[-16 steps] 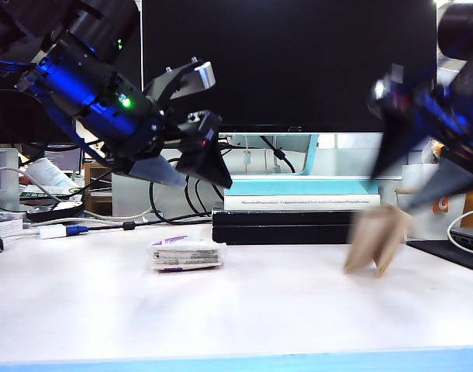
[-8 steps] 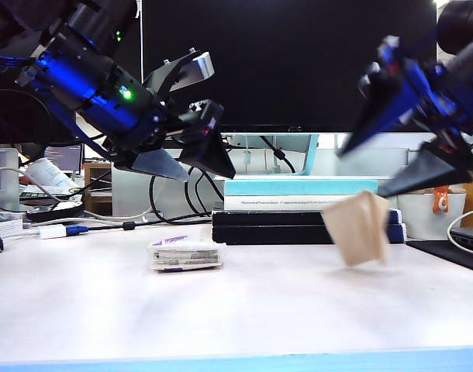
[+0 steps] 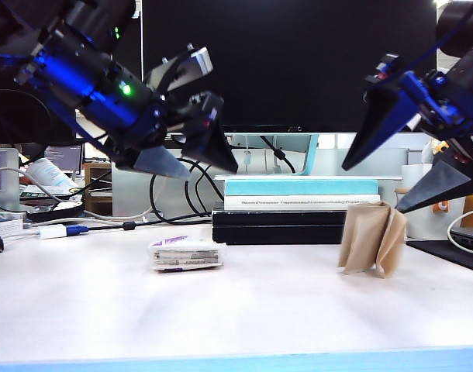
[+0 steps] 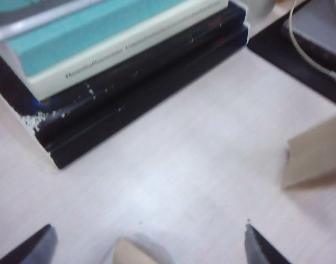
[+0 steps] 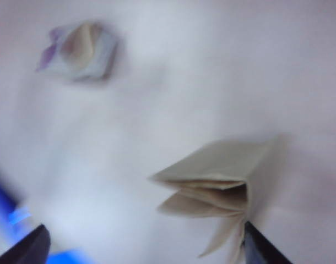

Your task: Pick up a packet of tissues from the table with the left hand, then take a tissue from it with the right hand.

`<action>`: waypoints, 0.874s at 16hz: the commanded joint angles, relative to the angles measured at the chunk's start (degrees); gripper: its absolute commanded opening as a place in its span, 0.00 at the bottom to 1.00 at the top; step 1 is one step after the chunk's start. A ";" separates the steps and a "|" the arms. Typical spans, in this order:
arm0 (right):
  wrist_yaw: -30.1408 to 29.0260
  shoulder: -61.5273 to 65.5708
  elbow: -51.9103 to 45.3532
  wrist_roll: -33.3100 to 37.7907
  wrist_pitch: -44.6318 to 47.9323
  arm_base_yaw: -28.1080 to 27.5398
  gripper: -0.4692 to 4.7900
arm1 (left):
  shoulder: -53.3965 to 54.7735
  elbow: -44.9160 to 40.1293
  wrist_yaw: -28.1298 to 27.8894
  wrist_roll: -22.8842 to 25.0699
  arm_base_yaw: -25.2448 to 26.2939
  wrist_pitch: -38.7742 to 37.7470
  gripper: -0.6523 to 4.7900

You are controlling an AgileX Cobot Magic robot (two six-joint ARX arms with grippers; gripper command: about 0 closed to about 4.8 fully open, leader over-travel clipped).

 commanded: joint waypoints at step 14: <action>-26.27 -0.26 0.15 14.29 17.42 0.85 1.00 | -0.61 0.07 23.04 10.16 -6.10 6.27 1.00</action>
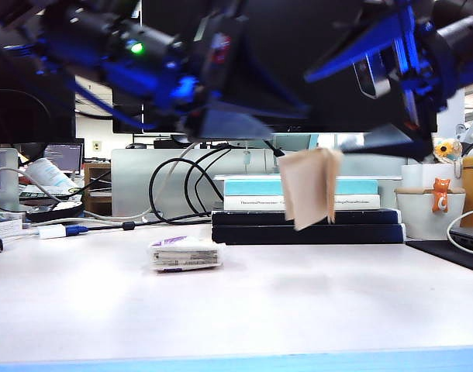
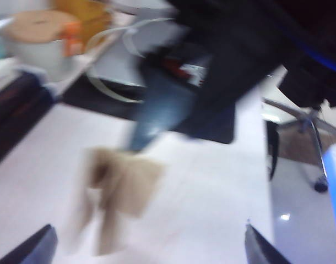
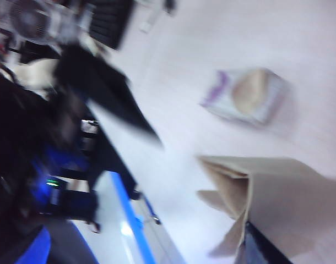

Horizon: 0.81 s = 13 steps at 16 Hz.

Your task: Pick up a packet of tissues from the table with the left hand, then take a tissue from it with the right hand.

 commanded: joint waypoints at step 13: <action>-3.45 -0.33 0.15 8.57 10.27 8.59 1.00 | 1.20 0.02 -11.63 -0.15 -3.82 1.16 0.39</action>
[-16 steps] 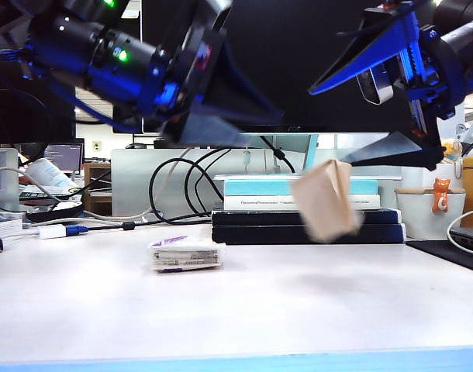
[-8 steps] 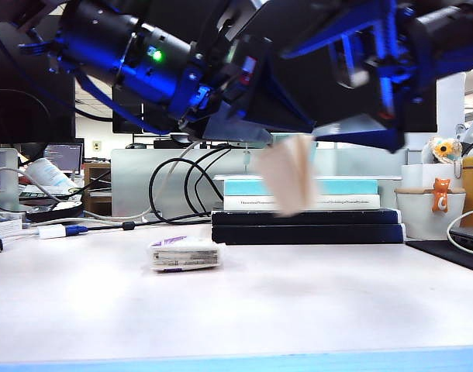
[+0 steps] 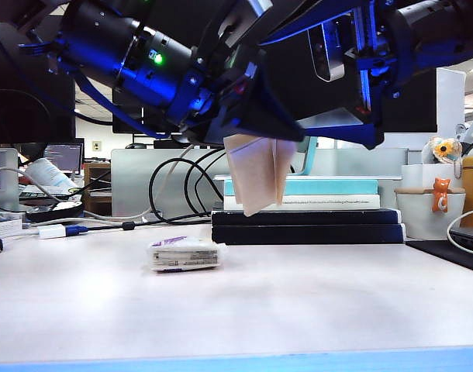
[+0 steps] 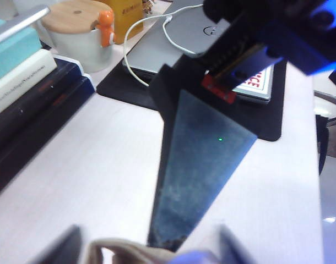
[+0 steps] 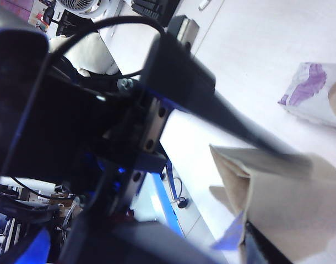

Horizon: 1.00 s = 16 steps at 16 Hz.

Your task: Pick up a packet of tissues from the table with the left hand, then take a tissue from it with the right hand.

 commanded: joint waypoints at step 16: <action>-0.46 -3.58 0.13 0.76 2.49 -8.63 1.00 | 5.81 0.35 -5.38 3.61 -1.16 9.29 0.23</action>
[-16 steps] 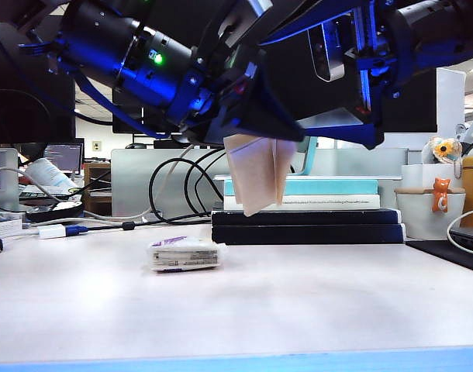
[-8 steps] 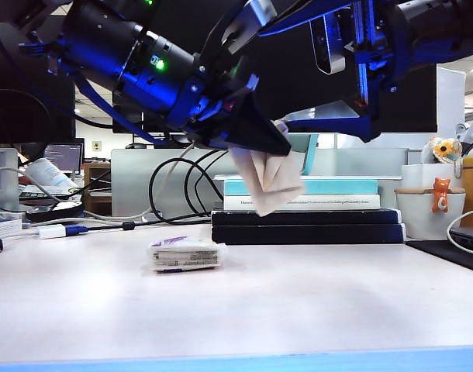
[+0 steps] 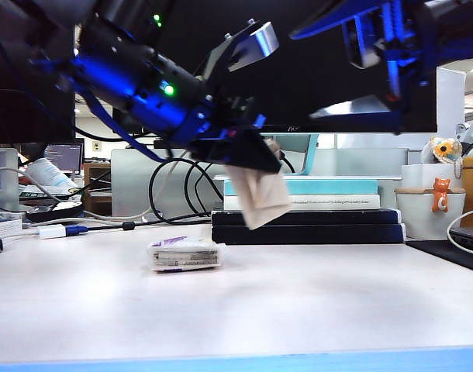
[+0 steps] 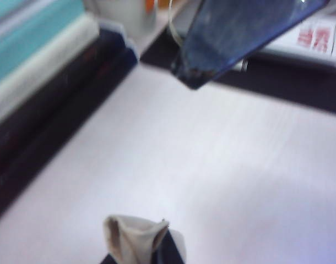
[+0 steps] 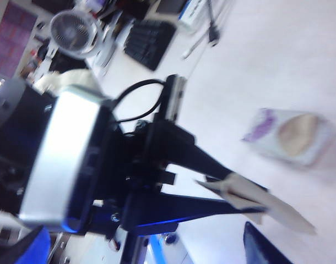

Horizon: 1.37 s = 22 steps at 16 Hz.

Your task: Pick up a packet of tissues from the table with the left hand, then take a tissue from it with the right hand.

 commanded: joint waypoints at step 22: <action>47.95 -38.12 -12.79 -17.92 7.06 -8.63 1.00 | -49.57 -17.62 -2.25 -12.15 39.95 -12.50 0.96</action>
